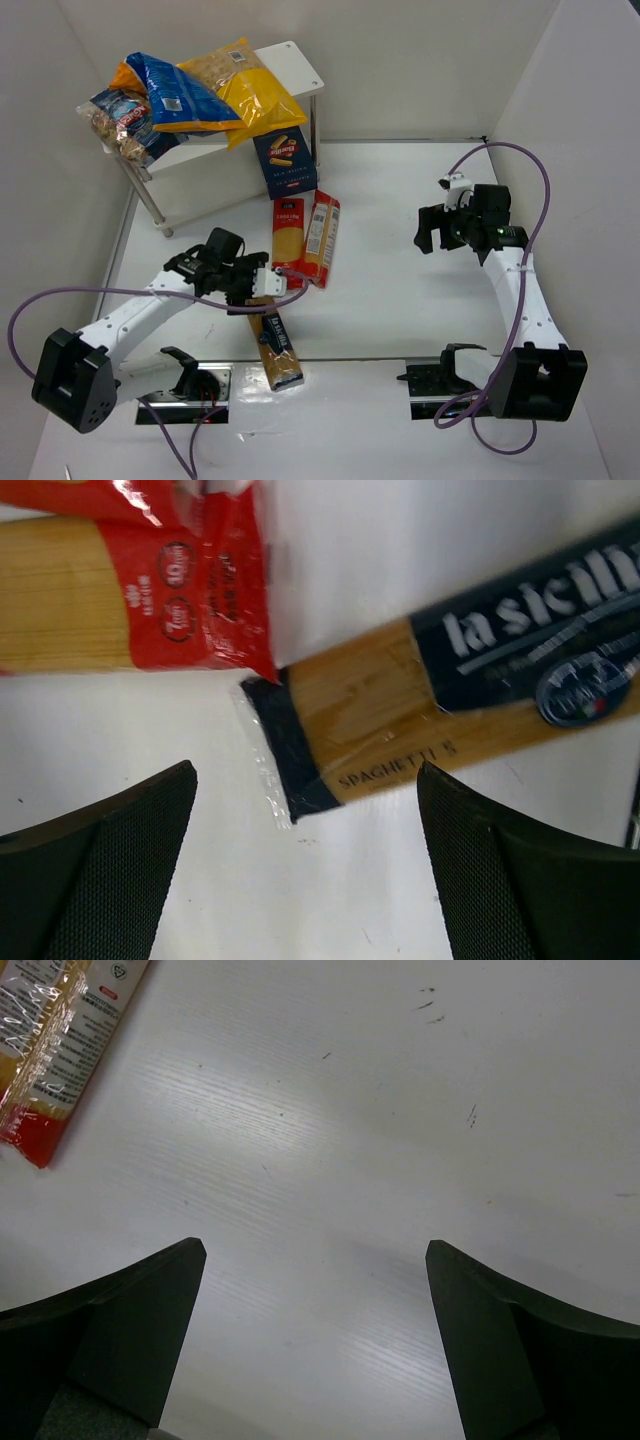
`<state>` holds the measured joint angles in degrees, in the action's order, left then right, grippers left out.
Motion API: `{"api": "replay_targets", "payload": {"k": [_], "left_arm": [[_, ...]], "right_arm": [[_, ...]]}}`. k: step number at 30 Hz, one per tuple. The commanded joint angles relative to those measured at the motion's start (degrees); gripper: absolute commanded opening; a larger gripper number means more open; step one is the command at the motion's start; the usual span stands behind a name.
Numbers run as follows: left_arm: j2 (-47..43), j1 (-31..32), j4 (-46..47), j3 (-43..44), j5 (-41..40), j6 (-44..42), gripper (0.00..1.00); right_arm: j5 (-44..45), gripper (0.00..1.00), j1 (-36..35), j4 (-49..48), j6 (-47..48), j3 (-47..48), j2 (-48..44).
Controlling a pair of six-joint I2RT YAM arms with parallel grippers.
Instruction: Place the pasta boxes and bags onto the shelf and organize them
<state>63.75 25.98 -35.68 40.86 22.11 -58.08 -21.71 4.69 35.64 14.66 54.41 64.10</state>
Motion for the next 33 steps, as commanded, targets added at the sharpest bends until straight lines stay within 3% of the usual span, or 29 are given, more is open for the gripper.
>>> {"api": "replay_targets", "payload": {"k": [1, 5, 17, 25, 33], "left_arm": [[3.48, 0.57, 10.08, 1.4, -1.18, 9.46, 0.97], [12.42, 0.57, 15.11, 8.6, -2.77, 26.05, 1.0], [24.93, 3.9, 21.27, 20.3, -13.74, 53.39, 1.0], [30.03, 5.05, 20.65, 22.33, -24.9, 68.34, 0.95], [34.6, 5.05, 17.93, 24.79, -25.71, 77.85, 0.95]], "right_arm": [[1.06, 1.0, -0.12, -0.83, -0.15, 0.79, -1.17], [2.12, 1.0, -0.12, -1.36, -0.68, 0.78, -1.17], [4.31, 1.0, -0.12, -2.42, -1.82, 0.26, -0.64], [3.79, 1.0, -0.12, -2.42, -1.82, 0.26, -1.17], [2.64, 1.0, -0.12, -2.42, -1.82, 0.26, -2.74]]}}
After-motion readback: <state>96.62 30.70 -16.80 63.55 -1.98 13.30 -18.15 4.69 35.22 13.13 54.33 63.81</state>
